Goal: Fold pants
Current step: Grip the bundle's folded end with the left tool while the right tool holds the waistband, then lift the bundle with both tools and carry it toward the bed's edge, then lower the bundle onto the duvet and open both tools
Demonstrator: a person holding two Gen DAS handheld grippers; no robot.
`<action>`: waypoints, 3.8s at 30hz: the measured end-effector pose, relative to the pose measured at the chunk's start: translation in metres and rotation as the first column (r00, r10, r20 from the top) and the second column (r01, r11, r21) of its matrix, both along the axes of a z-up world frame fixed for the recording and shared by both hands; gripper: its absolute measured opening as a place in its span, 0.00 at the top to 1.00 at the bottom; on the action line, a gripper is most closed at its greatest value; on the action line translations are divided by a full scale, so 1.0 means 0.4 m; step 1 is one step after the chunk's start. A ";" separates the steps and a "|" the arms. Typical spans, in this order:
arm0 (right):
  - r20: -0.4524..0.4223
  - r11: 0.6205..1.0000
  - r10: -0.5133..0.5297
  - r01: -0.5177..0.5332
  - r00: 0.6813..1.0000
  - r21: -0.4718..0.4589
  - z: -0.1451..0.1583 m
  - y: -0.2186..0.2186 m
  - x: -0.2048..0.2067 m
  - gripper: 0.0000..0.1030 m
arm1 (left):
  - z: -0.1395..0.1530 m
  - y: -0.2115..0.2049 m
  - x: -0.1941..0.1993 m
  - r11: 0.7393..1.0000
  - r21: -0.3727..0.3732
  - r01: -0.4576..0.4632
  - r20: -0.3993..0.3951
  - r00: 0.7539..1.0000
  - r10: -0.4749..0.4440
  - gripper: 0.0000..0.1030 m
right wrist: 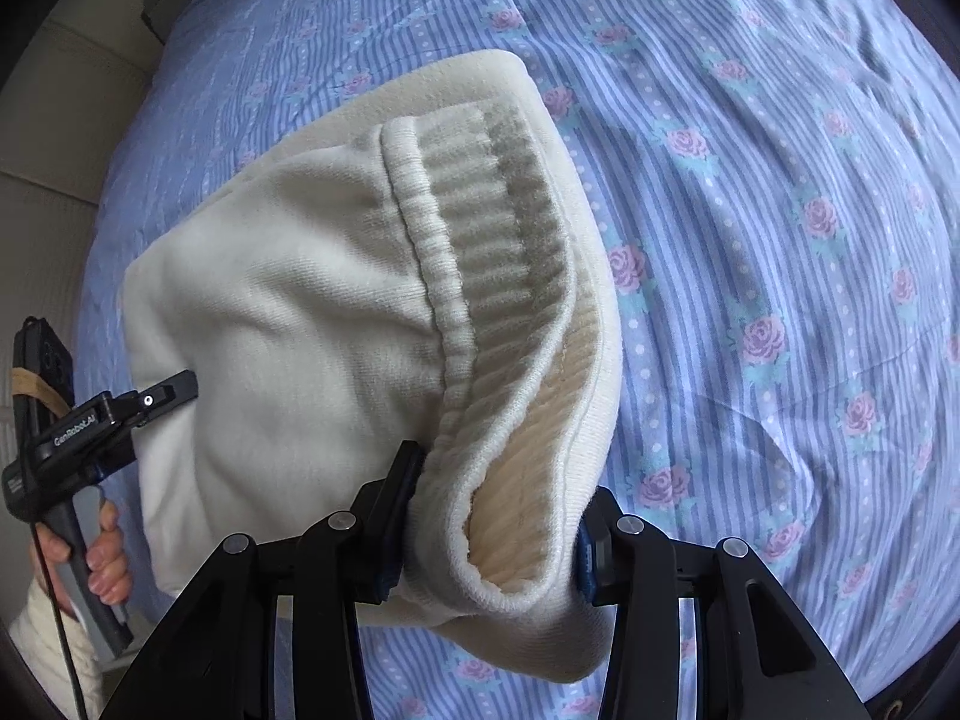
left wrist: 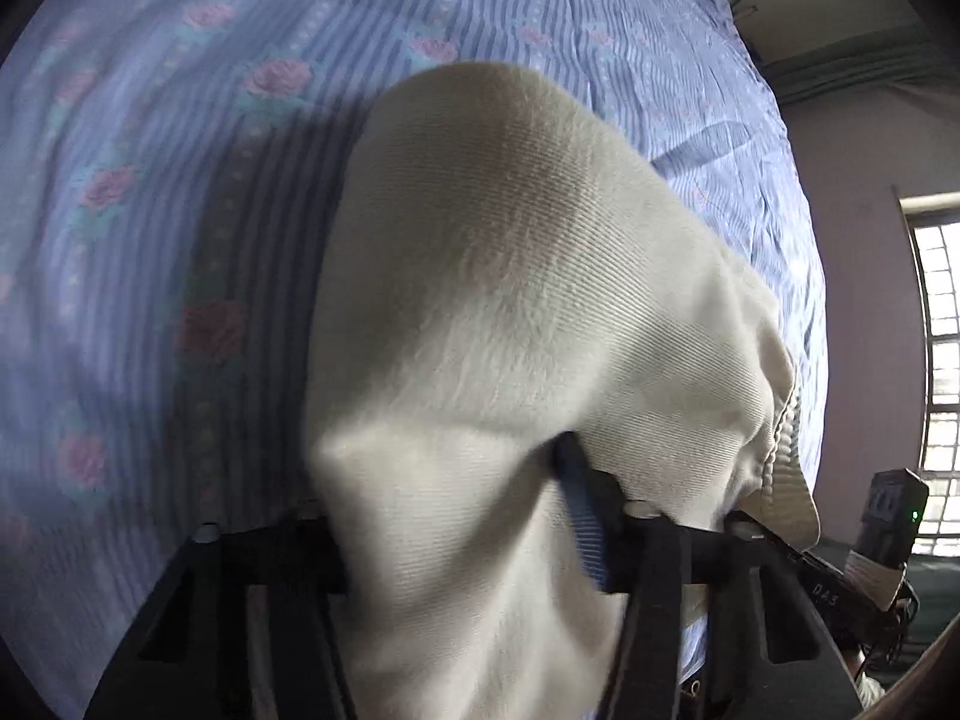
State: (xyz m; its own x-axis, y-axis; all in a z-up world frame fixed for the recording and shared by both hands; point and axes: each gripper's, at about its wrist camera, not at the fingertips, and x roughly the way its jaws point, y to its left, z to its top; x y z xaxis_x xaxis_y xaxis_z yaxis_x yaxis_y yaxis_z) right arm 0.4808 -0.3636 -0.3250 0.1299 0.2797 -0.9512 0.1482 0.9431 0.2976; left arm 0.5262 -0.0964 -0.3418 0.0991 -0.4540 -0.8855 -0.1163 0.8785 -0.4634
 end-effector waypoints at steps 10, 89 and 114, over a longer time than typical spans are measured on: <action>0.182 0.988 0.146 -0.152 0.972 0.018 0.195 0.035 -0.061 0.66 | 0.231 -0.089 -0.091 0.994 0.064 0.089 0.152 0.984 -0.098 0.71; 0.371 0.941 0.287 -0.331 0.883 0.061 0.460 1.392 -0.327 0.66 | 0.499 1.399 -0.383 0.992 0.120 0.034 0.282 0.957 -0.067 0.71; 0.026 0.960 0.277 -0.276 0.961 -0.045 0.124 1.538 -0.100 0.61 | 0.096 1.552 -0.032 0.942 0.332 0.037 -0.037 0.999 -0.026 0.53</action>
